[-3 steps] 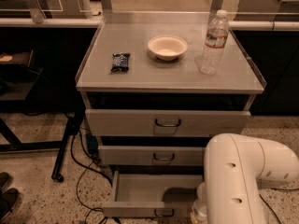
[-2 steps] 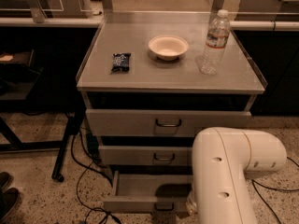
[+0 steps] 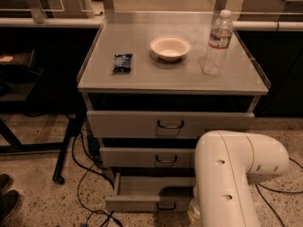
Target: Close bottom drawer
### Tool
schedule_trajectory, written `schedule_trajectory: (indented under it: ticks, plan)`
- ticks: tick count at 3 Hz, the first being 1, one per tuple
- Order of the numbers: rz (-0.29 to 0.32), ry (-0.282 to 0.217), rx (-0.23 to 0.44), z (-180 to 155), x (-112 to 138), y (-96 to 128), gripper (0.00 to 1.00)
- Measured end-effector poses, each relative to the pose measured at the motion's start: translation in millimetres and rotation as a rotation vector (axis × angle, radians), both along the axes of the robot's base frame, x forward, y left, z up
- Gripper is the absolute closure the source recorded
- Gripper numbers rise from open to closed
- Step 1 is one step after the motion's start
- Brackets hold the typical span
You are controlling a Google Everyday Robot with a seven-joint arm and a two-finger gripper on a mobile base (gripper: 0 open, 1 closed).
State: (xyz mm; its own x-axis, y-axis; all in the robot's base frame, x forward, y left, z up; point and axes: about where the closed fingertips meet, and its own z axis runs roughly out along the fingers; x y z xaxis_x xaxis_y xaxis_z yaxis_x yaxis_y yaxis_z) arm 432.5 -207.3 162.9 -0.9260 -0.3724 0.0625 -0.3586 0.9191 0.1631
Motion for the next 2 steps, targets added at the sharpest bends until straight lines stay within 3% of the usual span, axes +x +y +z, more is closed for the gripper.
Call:
schedule_trajectory:
  ticks: [1, 2]
  plan:
    - [-0.03, 0.037, -0.003, -9, -12, 2, 1.0]
    - [-0.089, -0.02, -0.006, 0, 15, 2, 1.0]
